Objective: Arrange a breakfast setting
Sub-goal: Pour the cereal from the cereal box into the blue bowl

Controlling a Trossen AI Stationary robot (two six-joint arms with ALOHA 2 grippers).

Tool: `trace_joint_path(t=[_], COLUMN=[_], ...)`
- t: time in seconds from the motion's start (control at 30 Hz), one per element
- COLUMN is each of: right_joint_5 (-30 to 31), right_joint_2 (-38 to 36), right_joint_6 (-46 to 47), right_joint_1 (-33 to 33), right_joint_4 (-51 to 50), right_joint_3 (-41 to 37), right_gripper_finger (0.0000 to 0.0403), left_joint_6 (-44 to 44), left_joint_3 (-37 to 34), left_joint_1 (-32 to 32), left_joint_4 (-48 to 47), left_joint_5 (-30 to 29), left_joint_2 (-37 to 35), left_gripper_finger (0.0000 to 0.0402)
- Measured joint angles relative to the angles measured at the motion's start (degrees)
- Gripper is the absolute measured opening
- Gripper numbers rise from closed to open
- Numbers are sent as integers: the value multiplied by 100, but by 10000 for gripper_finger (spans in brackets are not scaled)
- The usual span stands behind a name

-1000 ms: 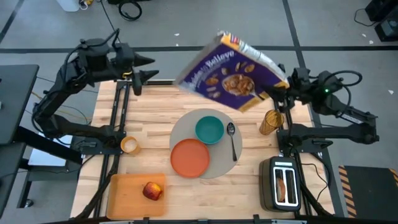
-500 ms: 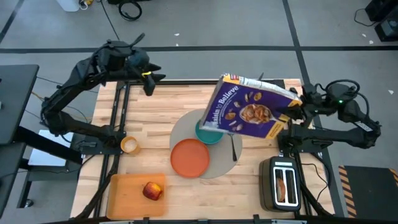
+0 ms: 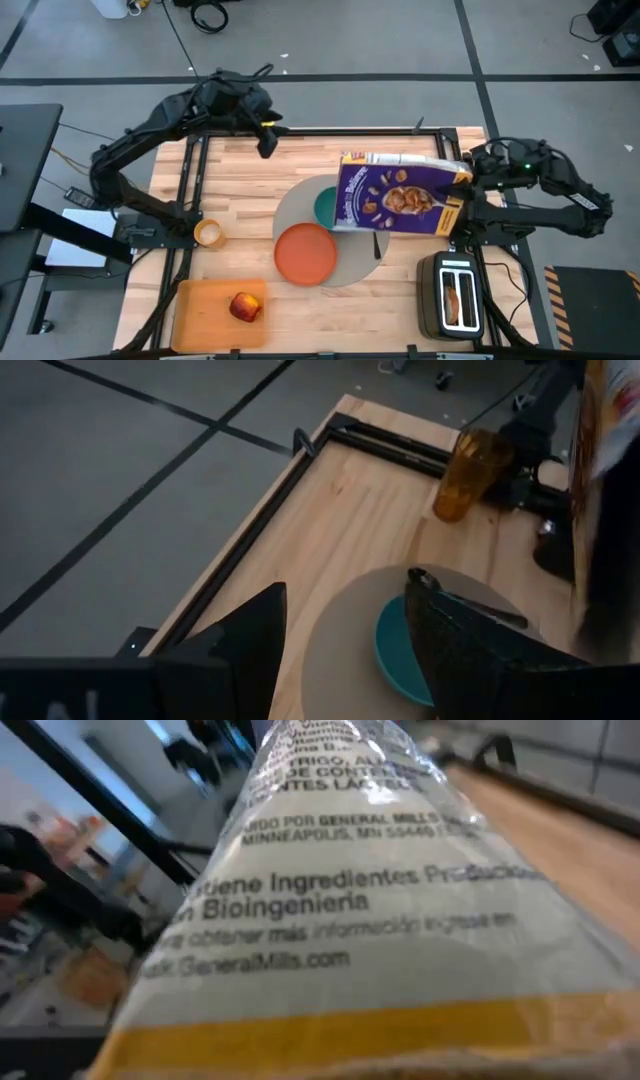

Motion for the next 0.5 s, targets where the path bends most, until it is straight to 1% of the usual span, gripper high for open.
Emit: trace_joint_path(t=[0.07, 0.13, 0.27, 0.37, 0.5], right_joint_5=[81, 289, 628, 634, 648], right_joint_2=[91, 153, 295, 576, 1051], right_joint_6=[-9, -22, -67, -113, -167], right_joint_1=[2, 0, 0, 0, 0], right_joint_4=[-299, -531, -780, -993, -1000], right_joint_3=[125, 280, 562, 717, 895], right_gripper_finger=[163, 163, 163, 163, 163], left_joint_6=[7, 15, 15, 15, 55], left_joint_3=[0, 0, 0, 0, 0], left_joint_1=[-23, -23, -23, -21, -19], left_joint_4=[-2, 3, 4, 7, 7], left_joint_5=[-4, -4, -7, -7, -5], left_joint_2=[35, 47, 57, 57, 57], left_gripper_finger=[210, 210, 210, 210, 210])
